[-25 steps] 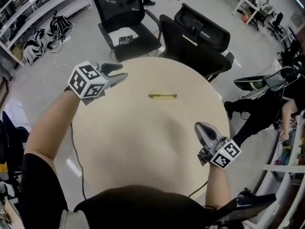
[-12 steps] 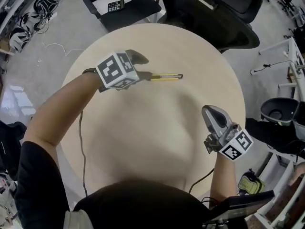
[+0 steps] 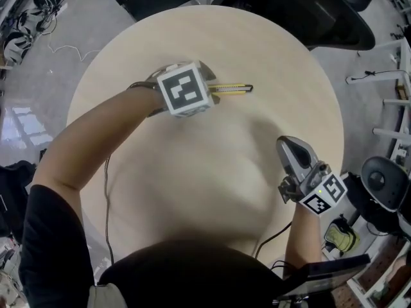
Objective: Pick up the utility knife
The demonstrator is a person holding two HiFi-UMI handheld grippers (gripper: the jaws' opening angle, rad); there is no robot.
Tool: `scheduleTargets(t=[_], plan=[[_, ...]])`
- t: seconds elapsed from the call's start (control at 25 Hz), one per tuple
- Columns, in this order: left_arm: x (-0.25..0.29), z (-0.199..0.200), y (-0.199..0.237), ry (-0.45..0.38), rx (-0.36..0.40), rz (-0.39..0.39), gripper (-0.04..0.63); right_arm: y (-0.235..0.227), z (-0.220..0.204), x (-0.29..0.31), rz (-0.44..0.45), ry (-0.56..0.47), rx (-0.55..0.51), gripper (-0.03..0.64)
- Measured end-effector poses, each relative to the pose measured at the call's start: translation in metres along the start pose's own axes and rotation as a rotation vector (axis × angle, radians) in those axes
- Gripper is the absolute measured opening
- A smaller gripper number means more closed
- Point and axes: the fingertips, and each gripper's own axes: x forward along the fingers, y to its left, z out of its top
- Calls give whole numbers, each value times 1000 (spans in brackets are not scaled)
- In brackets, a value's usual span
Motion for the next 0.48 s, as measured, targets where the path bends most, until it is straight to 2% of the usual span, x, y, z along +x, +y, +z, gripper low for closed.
scheduleTargets(t=[0.16, 0.48], plan=[[9, -5, 5, 43, -7, 20, 209, 0, -1, -1, -1, 8, 8, 15], [7, -19, 6, 25, -7, 56, 117, 18, -10, 2, -8, 4, -2, 15]])
